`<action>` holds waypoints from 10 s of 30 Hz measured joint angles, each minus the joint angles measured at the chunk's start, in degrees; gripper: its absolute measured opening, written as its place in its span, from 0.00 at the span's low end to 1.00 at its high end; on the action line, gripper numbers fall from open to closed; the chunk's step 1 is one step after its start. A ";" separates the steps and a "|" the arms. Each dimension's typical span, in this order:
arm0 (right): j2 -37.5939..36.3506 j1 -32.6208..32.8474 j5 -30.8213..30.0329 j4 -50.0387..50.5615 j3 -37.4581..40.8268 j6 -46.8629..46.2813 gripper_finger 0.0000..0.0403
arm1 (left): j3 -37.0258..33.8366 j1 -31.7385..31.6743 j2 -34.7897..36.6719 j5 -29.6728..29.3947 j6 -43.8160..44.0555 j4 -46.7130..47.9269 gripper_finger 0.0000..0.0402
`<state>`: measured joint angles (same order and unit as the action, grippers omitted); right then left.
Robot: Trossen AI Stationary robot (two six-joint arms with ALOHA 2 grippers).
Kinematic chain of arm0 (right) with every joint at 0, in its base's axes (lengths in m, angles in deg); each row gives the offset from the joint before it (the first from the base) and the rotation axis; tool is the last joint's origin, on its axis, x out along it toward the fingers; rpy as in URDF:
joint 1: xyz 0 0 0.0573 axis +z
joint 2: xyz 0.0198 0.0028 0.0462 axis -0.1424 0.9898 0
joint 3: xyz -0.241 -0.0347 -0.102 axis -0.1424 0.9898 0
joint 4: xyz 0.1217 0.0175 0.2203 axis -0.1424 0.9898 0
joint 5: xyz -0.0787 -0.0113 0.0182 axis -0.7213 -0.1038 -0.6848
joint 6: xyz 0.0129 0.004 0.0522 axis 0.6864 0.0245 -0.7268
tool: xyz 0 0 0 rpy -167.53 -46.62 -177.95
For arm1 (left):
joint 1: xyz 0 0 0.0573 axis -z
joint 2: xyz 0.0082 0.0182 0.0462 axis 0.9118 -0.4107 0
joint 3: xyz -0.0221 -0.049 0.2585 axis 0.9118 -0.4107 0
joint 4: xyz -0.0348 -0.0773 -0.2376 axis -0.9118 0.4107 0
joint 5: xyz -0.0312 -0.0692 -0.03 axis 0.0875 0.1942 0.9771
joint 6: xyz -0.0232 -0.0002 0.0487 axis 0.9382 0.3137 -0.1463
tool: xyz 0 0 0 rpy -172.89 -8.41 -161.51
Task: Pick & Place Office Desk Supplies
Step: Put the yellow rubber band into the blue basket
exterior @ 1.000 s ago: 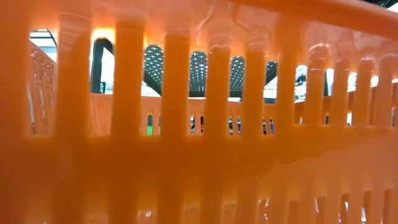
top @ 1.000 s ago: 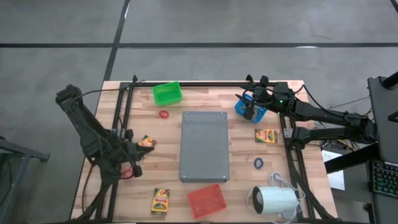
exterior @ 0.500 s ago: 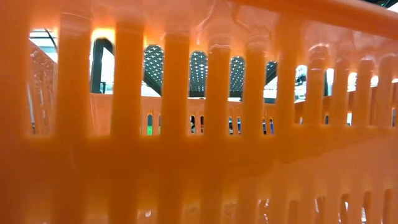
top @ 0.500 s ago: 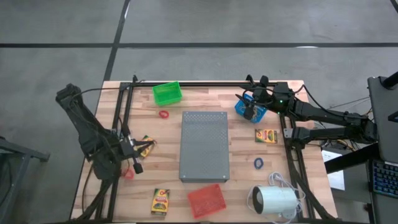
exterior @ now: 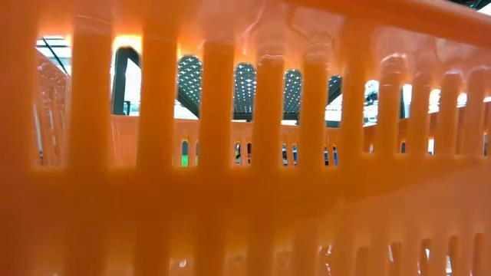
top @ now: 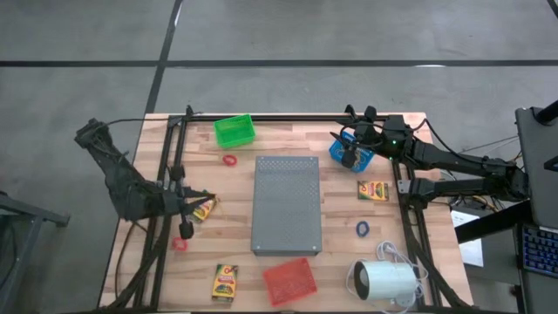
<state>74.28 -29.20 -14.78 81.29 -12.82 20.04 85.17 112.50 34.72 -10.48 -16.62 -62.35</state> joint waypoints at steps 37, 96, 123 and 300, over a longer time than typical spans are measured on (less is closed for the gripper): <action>0.37 0.15 1.24 -0.39 -0.02 -18.52 0.48 | -0.04 -56.64 -12.32 62.24 -13.81 -21.61 0.01; 16.80 1.87 34.58 -24.24 -4.46 1.58 0.48 | 15.02 -59.67 -41.48 61.60 -20.21 -41.30 0.01; 16.80 1.83 10.72 -19.23 -4.31 2.28 0.48 | 24.09 -59.96 -49.72 61.60 -19.79 -38.55 0.01; 38.56 -14.91 -2.60 65.56 -24.48 -20.55 0.02 | 24.04 -59.76 -49.00 56.42 -13.32 -28.26 0.51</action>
<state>112.84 -44.11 -17.38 146.85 -37.30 -0.51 109.21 52.74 -14.29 45.94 -29.94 -90.61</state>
